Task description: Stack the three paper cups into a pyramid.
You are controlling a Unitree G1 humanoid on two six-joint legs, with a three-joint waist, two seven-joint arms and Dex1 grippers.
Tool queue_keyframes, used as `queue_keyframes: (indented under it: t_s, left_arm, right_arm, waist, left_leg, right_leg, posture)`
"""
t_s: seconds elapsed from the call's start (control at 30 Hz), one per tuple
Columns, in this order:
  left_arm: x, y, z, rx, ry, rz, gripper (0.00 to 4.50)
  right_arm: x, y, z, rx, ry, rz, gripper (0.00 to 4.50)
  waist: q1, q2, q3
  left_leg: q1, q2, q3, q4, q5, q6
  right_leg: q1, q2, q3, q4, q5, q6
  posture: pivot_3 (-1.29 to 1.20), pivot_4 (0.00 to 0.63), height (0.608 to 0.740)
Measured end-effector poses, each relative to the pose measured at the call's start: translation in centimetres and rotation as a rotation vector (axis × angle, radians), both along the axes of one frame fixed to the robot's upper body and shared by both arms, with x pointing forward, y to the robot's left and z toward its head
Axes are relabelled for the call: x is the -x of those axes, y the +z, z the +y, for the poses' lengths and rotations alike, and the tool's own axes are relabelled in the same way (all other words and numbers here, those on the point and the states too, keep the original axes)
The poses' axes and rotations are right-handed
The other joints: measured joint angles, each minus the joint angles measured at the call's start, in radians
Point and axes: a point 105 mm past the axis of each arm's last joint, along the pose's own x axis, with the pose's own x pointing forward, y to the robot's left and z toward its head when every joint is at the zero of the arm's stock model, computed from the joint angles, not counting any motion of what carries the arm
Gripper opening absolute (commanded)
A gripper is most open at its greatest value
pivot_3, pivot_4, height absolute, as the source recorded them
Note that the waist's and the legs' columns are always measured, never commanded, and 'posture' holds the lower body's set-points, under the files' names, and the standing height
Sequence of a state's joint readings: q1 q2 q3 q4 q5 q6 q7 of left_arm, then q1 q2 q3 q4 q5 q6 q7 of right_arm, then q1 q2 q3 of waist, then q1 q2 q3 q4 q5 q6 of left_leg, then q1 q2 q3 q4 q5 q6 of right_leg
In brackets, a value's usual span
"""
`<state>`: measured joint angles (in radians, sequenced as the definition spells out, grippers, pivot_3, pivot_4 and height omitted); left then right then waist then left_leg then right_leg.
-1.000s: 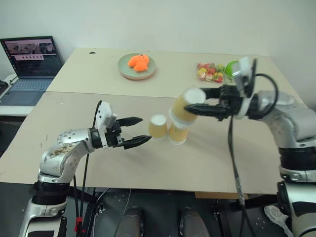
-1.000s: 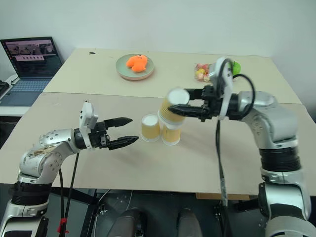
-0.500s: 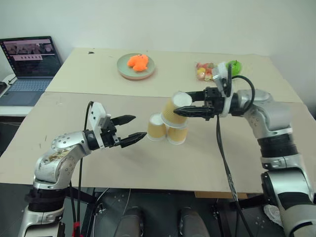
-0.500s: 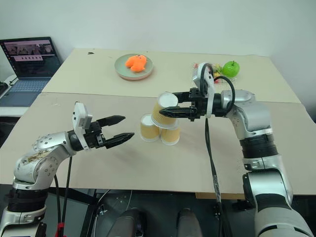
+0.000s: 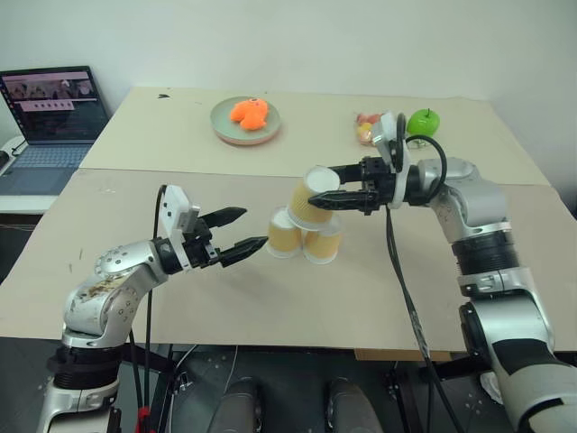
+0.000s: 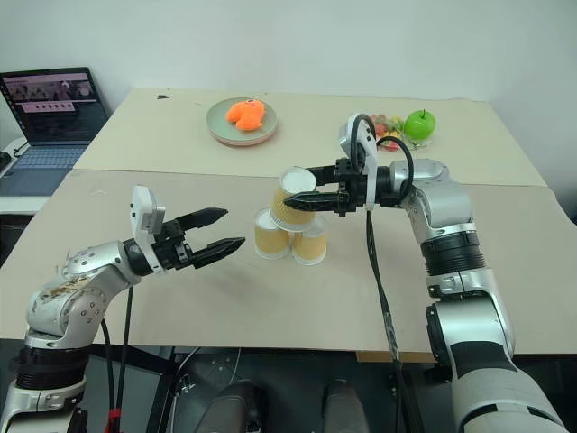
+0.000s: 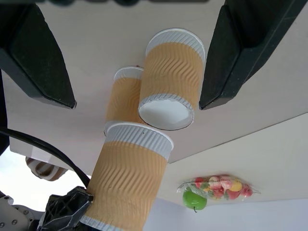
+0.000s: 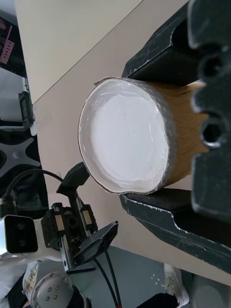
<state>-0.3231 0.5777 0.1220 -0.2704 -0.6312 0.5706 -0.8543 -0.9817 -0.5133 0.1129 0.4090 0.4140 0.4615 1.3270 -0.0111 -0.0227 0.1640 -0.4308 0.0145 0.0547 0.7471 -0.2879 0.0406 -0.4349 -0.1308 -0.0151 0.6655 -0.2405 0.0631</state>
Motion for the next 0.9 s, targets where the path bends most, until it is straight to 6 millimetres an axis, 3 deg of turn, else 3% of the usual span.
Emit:
queue_keyframes:
  t_s: [0.03,0.17,0.33,0.43,0.57,0.73,0.9]
  left_arm:
    - [0.0,0.0,0.0,0.000,0.002,0.000,4.36]
    - [-0.1,0.2,-0.1,0.014,0.005,-0.003,4.36]
    - [-0.1,0.5,-0.2,0.030,0.002,-0.007,4.36]
    - [-0.1,0.8,-0.3,0.048,-0.007,-0.013,4.36]
    - [-0.5,1.4,0.0,0.099,0.005,-0.012,4.36]
    - [-0.8,2.7,1.3,0.217,0.053,-0.007,4.36]
    - [-1.1,3.0,2.8,0.270,0.130,0.006,4.36]
  right_arm:
    - [-0.1,-0.1,0.1,-0.004,0.000,0.006,3.56]
    - [-0.6,-0.5,0.2,-0.009,-0.012,0.020,4.48]
    - [-0.9,-0.1,0.1,-0.021,-0.029,0.005,4.48]
    - [-0.9,0.4,-1.2,-0.028,-0.052,0.027,4.48]
    - [-0.1,3.2,-4.6,-0.062,-0.108,0.011,4.48]
    - [2.5,7.0,-7.9,-0.128,-0.147,-0.063,4.48]
    - [2.7,5.1,-10.7,-0.167,-0.306,-0.006,4.48]
  waist:
    - [-0.001,0.000,0.000]
    - [-0.002,0.000,0.000]
    - [-0.001,0.000,0.000]
    - [0.003,0.000,0.000]
    - [0.005,0.000,0.000]
    - [0.004,0.000,0.000]
    - [0.002,0.000,0.000]
  left_leg:
    - [-0.001,0.000,0.000,0.000,0.000,-0.001]
    - [-0.002,0.000,0.000,0.000,0.001,-0.001]
    - [-0.003,0.000,0.000,0.000,0.001,-0.001]
    - [-0.004,0.000,0.000,0.001,0.001,-0.001]
    - [-0.006,0.000,0.000,0.000,0.000,-0.001]
    - [-0.006,0.001,0.000,0.000,0.000,0.000]
    - [-0.005,0.000,0.000,0.001,0.000,0.000]
  right_leg:
    - [-0.001,0.000,0.000,0.000,0.000,0.000]
    - [-0.003,0.000,0.000,0.001,0.000,0.000]
    - [-0.003,0.000,0.000,0.001,0.000,0.000]
    - [-0.003,0.000,0.000,0.000,0.000,0.000]
    - [-0.005,0.000,0.000,0.000,0.000,0.000]
    - [-0.004,0.000,-0.001,-0.001,0.000,0.000]
    - [-0.004,-0.001,0.000,0.000,0.002,0.000]
  posture:
    - [0.00,0.150,0.676]
    - [0.00,0.150,0.676]
    - [0.00,0.150,0.676]
    - [0.00,0.150,0.676]
    - [0.00,0.150,0.676]
    - [0.00,0.150,0.676]
    - [0.00,0.150,0.676]
